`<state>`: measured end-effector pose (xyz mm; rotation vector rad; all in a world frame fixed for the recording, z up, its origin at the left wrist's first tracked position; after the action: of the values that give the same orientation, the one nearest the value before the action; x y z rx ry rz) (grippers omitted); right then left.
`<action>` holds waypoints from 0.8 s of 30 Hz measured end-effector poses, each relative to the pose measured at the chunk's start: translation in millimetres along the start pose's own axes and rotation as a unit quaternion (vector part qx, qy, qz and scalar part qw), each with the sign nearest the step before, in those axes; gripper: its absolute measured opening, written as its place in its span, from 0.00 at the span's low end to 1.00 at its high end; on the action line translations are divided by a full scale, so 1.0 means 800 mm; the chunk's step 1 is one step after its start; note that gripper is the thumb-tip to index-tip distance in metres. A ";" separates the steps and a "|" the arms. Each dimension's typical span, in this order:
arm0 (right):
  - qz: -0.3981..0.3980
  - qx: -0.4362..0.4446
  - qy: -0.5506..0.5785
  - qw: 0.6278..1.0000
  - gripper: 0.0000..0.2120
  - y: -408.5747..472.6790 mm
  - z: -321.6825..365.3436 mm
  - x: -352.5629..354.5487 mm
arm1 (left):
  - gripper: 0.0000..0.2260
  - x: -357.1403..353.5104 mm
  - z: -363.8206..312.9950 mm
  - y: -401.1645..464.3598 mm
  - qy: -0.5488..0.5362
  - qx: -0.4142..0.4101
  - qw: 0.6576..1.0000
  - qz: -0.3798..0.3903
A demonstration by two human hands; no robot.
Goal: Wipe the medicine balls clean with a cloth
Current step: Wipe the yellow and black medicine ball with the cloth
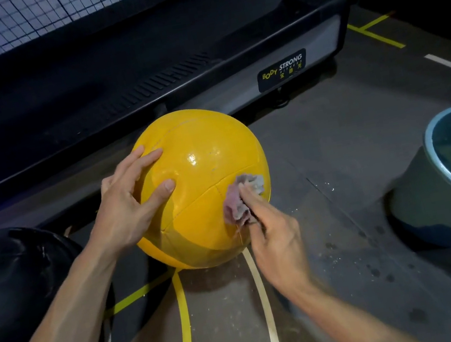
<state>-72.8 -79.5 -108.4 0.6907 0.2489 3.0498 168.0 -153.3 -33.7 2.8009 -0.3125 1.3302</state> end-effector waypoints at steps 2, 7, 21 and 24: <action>-0.003 -0.003 -0.008 1.000 0.24 0.008 -0.013 0.007 | 0.32 -0.001 0.001 0.000 -0.004 -0.001 1.000 0.002; -0.034 -0.197 -0.030 0.979 0.12 0.041 -0.040 0.023 | 0.29 -0.003 -0.004 0.004 -0.002 0.001 1.000 -0.018; 0.002 -0.175 0.057 0.983 0.11 0.010 -0.044 0.005 | 0.28 -0.012 -0.028 0.022 0.020 0.000 0.999 -0.026; 0.010 -0.129 0.025 0.991 0.10 0.008 -0.005 -0.008 | 0.28 -0.012 -0.025 0.026 0.023 -0.003 0.999 -0.027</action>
<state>-68.5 -86.7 -113.7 0.6044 -0.1502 3.0400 143.1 -169.7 -29.5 2.7488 -0.2373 1.3788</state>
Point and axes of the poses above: each hand's wrist, its own y-axis towards the middle knuckle, its own x-axis out of the back of the hand, z = x × y, the point moved 5 cm from there along y, towards the middle knuckle, and after that the axes turned 11 degrees about z, right-handed, at the moved point
